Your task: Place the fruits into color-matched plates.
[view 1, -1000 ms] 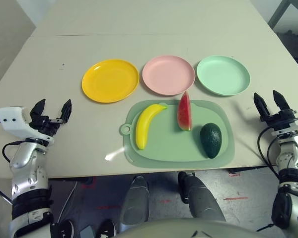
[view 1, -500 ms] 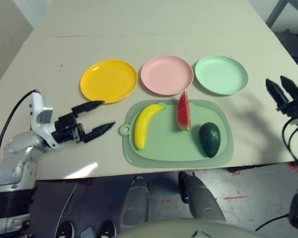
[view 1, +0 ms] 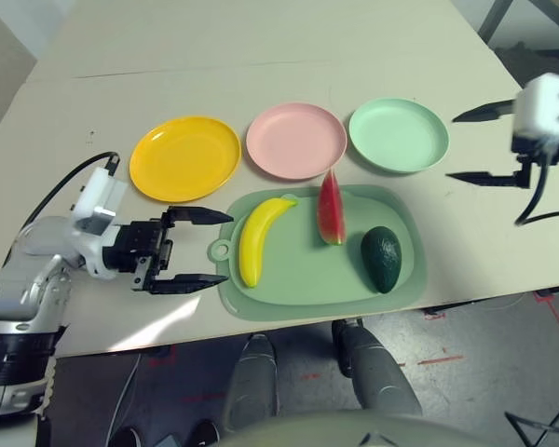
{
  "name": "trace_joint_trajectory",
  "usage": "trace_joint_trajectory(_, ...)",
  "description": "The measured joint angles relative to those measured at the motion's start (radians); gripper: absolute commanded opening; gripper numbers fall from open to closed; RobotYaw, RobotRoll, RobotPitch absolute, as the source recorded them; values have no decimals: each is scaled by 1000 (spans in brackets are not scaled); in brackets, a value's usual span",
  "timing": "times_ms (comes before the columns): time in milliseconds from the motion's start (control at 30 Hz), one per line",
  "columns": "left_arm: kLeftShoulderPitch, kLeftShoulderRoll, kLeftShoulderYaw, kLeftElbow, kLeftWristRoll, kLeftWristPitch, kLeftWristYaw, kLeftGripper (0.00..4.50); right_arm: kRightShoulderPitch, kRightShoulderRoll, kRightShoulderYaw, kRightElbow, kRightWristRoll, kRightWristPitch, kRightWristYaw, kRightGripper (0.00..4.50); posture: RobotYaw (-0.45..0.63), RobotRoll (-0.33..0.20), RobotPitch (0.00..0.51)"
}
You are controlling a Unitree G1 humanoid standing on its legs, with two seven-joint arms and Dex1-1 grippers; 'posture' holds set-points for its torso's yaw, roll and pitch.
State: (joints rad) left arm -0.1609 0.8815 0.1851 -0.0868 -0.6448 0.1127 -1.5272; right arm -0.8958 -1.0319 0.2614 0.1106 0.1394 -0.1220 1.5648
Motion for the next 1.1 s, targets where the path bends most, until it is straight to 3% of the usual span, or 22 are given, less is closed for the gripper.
trace_joint_trajectory(233,0,1,-10,6,43,-20,-1,4461,-137,-93,270,-59,102,-220,40,4500,-68,0,202)
trace_joint_trajectory(500,-8,-6,-45,10,67,-40,-4,4461,-269,-73,470,12,134,-391,41,4500,-65,0,204)
trace_joint_trajectory(700,-19,-12,-49,19,75,-54,1,4461,-309,-26,549,71,130,-451,41,4500,-49,0,203)
trace_joint_trajectory(1100,-51,-18,-83,25,108,-75,0,4461,-295,21,589,55,140,-458,41,4500,-31,0,205)
